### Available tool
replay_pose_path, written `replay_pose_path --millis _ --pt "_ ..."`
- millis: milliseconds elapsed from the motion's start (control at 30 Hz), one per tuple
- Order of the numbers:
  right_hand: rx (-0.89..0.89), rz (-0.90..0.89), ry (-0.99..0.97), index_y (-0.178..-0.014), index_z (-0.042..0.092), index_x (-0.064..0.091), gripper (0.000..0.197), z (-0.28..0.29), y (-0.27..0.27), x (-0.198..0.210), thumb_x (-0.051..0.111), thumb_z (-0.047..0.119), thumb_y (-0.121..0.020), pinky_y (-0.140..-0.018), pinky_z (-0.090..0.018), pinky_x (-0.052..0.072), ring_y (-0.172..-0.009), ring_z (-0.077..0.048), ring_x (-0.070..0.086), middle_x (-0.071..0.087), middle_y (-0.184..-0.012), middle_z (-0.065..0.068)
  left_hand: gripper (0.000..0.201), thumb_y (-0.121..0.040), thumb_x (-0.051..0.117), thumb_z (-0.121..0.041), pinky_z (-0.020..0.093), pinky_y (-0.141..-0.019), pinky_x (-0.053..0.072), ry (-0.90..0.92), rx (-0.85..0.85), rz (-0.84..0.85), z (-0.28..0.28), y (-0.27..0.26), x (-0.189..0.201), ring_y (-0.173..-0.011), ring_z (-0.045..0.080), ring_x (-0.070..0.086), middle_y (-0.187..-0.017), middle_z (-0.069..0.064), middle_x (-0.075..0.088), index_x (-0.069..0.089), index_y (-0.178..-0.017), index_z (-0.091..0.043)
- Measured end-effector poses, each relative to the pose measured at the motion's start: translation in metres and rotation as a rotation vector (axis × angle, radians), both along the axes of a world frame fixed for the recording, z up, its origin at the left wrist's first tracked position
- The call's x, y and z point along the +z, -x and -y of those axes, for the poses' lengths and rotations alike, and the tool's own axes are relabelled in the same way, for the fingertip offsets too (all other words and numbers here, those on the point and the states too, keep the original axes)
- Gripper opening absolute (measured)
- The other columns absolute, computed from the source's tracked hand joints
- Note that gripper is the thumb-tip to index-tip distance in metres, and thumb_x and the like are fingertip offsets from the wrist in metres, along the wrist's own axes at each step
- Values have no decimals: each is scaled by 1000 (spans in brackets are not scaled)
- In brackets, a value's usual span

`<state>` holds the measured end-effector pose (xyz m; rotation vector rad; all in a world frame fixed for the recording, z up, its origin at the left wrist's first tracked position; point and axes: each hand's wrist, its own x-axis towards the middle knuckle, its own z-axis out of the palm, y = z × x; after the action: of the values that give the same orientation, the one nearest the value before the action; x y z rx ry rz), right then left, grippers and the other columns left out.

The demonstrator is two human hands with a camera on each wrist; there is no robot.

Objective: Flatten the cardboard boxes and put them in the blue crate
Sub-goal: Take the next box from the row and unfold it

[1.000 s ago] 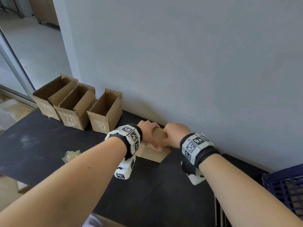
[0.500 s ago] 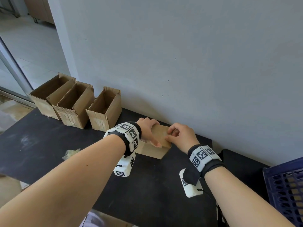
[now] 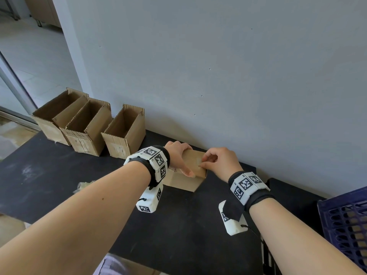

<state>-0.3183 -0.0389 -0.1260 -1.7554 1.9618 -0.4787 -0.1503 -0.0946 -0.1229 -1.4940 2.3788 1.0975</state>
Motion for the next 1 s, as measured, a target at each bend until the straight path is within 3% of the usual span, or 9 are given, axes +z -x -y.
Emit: replay_pose_path --millis 167,400,567,767,1000 --pt "30 -11 64 -99 31 72 24 1 -3 -8 72 18 -79 -82 -33 49 -78 -10 53 54 -85 5 90 -67 81 -44 36 -99 38 5 1 -1 2 0 -1 -129 21 29 -131 -1 42 34 -142 -28" --pt "26 9 83 -90 25 75 14 2 -5 -9 72 16 -79 -84 -36 49 -86 -15 59 59 -91 2 89 -67 81 -44 38 -101 36 -3 -10 11 3 1 0 -130 21 28 -132 -1 41 33 -142 -28" --pt "38 24 95 -80 22 76 9 3 -4 -10 75 14 -77 -83 -36 49 -83 -16 58 58 -86 3 90 -68 81 -43 39 -102 36 1 -12 17 3 2 1 -130 21 29 -133 0 41 33 -142 -27" --pt "30 22 130 -89 18 76 11 0 -3 -12 74 16 -79 -77 -22 43 -81 -9 54 56 -86 7 89 -68 81 -43 38 -102 37 2 -5 14 3 2 2 -129 21 31 -133 0 42 34 -142 -26" --pt "48 -12 105 -83 19 76 5 2 -4 -11 72 17 -80 -83 -33 48 -87 -15 59 62 -91 2 89 -67 82 -41 37 -100 40 -11 7 9 3 3 1 -127 20 31 -131 -1 42 34 -141 -27"
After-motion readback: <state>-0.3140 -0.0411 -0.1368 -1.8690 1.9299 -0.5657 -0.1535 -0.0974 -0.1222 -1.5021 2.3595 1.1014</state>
